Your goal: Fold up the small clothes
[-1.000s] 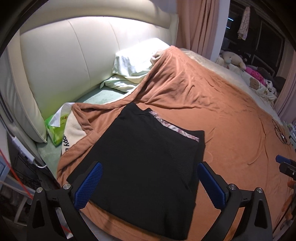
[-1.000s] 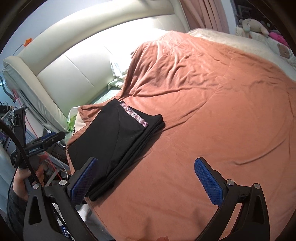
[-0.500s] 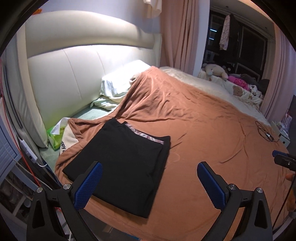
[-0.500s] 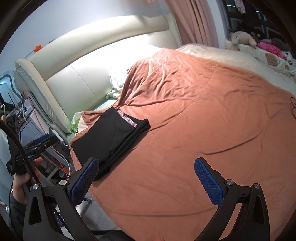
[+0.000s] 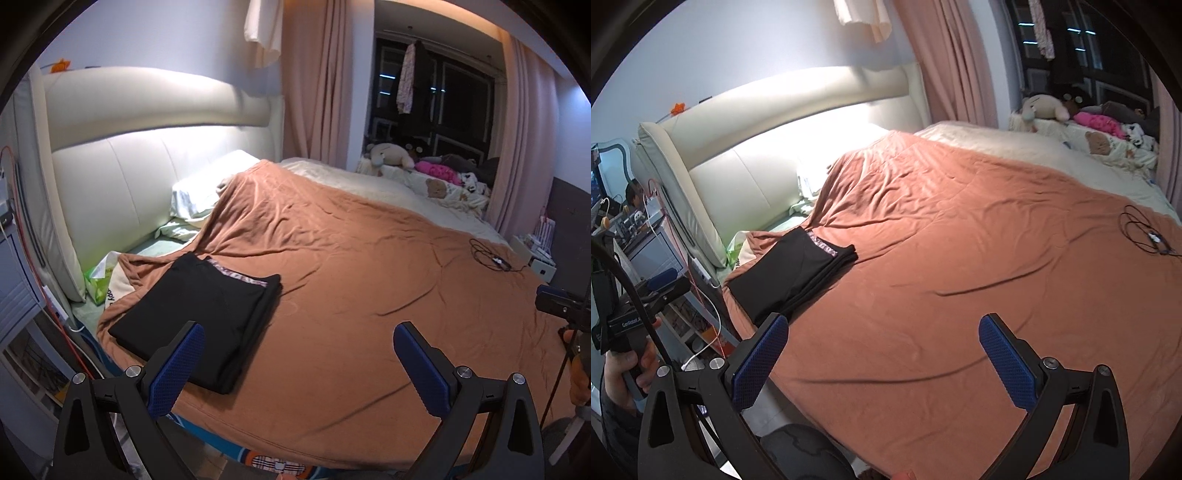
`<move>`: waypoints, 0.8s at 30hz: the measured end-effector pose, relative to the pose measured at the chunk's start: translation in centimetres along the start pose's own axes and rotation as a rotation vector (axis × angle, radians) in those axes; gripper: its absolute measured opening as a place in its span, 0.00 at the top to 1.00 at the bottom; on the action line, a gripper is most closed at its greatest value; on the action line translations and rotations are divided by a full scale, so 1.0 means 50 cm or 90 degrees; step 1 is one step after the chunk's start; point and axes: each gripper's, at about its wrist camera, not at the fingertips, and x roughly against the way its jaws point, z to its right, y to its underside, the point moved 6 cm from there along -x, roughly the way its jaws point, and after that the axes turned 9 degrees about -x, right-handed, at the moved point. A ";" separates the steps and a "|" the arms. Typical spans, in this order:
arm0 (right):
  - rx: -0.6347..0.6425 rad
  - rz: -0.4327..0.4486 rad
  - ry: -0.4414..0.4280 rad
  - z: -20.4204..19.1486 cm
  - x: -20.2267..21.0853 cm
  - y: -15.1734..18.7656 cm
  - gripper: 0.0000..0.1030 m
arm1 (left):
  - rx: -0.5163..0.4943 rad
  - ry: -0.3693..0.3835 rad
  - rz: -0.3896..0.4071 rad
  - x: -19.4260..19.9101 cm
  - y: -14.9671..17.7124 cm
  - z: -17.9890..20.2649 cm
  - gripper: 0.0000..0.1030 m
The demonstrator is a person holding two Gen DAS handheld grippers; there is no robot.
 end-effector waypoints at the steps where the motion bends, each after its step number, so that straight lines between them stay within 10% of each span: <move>1: 0.002 0.004 0.004 0.002 0.011 0.009 0.00 | -0.006 0.002 0.003 0.008 0.002 0.011 0.00; 24: -0.003 0.110 0.074 0.043 0.232 0.219 0.00 | -0.032 0.045 0.074 0.141 0.137 0.206 0.00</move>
